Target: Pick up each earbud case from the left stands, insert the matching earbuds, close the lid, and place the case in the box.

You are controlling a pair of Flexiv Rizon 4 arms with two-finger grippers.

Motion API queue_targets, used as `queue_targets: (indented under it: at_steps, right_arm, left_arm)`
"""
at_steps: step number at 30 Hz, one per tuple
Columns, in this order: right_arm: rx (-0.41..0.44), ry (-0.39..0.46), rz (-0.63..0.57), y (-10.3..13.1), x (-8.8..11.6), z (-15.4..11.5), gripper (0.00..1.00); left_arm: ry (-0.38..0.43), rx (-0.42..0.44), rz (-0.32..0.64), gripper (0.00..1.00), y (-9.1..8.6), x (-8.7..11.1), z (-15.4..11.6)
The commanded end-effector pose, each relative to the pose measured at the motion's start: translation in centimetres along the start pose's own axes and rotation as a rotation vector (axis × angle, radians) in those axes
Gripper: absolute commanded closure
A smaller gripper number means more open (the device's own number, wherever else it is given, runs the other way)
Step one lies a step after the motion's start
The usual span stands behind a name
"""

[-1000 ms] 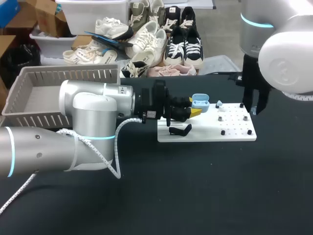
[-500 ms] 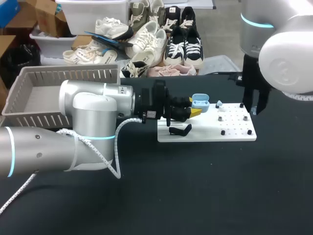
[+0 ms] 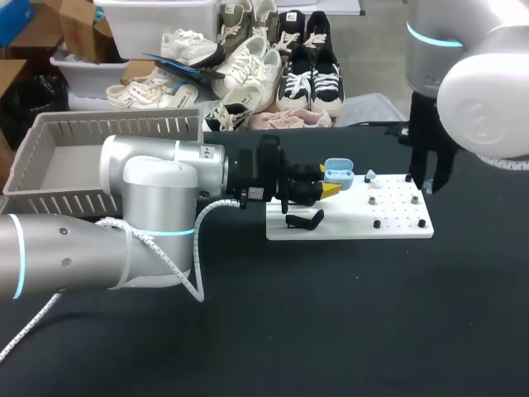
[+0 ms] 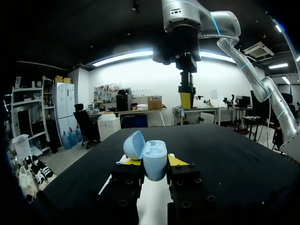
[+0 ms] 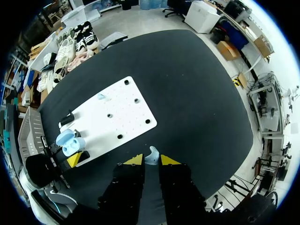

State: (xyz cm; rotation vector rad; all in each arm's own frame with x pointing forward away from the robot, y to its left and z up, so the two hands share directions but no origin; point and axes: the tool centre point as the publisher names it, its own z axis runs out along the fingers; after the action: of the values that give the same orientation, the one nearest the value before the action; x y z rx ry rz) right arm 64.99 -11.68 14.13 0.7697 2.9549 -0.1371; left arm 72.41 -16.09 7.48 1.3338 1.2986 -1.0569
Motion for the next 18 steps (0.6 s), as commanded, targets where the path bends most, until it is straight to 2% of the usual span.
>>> queue_targets:
  at_steps: [1, 10, 18]
  right_arm:
    - [0.001, -0.01, 0.003, 1.3, 0.4, -0.3, 1.0]
    - [-0.057, -0.041, 0.055, 2.9, 0.9, -1.2, 1.0]
    - [-0.08, -0.055, -0.02, 5.7, 1.4, -1.4, 1.0]
  left_arm:
    - [-0.003, 0.0, 0.001, 1.0, 0.0, 0.1, 0.0]
    - [-0.003, 0.0, 0.001, 1.0, 0.0, 0.1, 0.0]
    - [-0.003, 0.0, 0.001, 1.0, 0.0, 0.1, 0.0]
